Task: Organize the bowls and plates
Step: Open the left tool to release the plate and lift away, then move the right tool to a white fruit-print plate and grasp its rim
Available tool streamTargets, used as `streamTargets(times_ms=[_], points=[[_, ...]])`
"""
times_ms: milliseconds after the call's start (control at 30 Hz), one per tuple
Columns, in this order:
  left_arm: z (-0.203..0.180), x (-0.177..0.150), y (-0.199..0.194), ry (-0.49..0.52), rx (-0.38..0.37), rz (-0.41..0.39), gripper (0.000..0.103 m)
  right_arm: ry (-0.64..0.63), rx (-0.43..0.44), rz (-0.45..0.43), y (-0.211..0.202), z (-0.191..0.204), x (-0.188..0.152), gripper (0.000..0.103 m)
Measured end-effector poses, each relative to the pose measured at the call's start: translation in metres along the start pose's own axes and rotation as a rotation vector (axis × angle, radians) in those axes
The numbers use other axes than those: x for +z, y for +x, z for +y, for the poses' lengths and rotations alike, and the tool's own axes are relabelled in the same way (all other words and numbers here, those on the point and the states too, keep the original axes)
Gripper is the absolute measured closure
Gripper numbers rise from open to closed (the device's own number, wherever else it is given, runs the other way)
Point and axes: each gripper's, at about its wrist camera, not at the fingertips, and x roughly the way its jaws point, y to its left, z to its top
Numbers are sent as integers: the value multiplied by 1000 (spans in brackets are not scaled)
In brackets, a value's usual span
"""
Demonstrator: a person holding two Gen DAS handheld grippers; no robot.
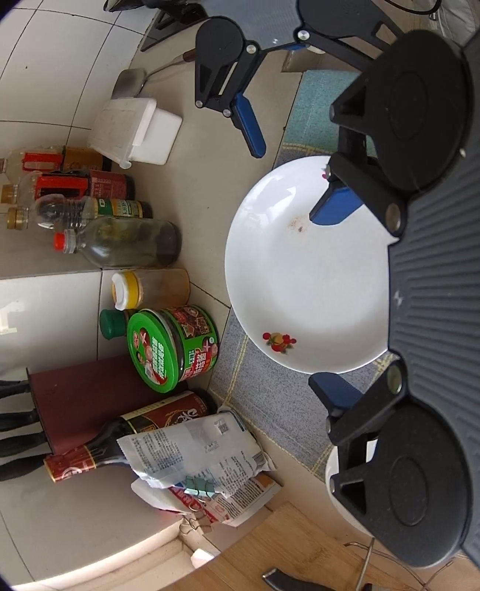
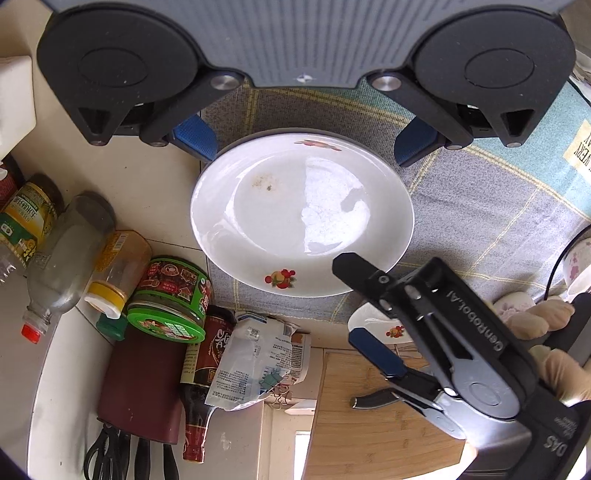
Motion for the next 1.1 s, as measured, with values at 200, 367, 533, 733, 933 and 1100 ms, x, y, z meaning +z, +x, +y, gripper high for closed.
streamTargets(times_ms=[200,367,533,733,933,1100], points=[[-17,-22,-31,-99,98,-39,12,-1,9,-12,-3,5,1,0],[-18,-45,-50,-244,195,-48,12,-22,32,-28,-6,8,7,0],[-12,-72,-64,-392,316,-48,12,-38,82,-47,-7,13,12,0],[0,-105,-68,-478,398,-20,12,-48,119,-45,1,28,22,0],[15,-135,-61,-517,428,-2,12,-61,126,-33,9,50,33,0],[30,-150,-49,-533,413,1,12,-71,119,-7,13,64,43,0]])
